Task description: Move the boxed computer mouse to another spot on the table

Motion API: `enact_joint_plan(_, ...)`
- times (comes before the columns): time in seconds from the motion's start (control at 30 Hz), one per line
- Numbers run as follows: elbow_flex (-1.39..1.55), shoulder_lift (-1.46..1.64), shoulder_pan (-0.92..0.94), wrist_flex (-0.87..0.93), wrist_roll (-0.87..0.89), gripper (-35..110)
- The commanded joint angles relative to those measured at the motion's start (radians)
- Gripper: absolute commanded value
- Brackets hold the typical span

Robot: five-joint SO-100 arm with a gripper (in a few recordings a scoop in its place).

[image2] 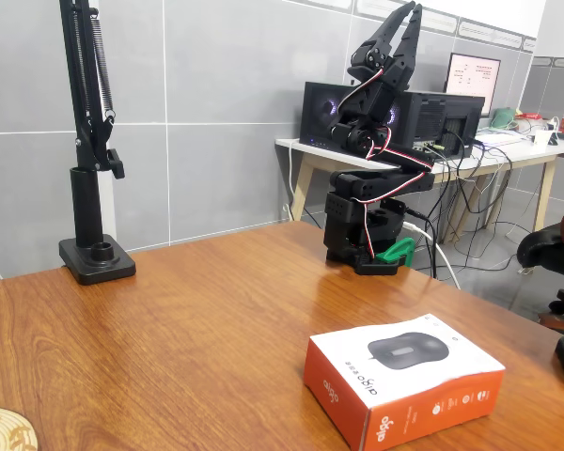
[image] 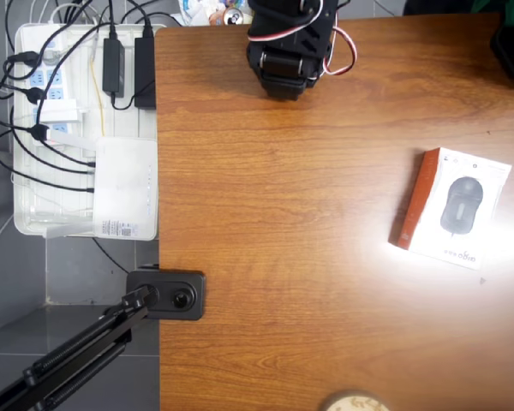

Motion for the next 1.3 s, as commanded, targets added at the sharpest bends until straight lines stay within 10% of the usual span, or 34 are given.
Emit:
enact_joint_plan(0.0,-0.003,-0.011,-0.006,-0.003,-0.11,13)
enact_joint_plan(0.17,-0.08,-0.011,-0.031,0.336,-0.106,0)
enact_joint_plan(0.33,-0.739,-0.077,-0.27,1.654,0.031,0)
enact_joint_plan(0.4,-0.896,-0.224,-0.511,1.89,0.218,1)
enact_joint_plan(0.93,-0.891,-0.637,-1.034,2.054,0.161,16)
enact_joint_plan(1.27,-0.801,-0.66,-1.005,2.115,0.074,60)
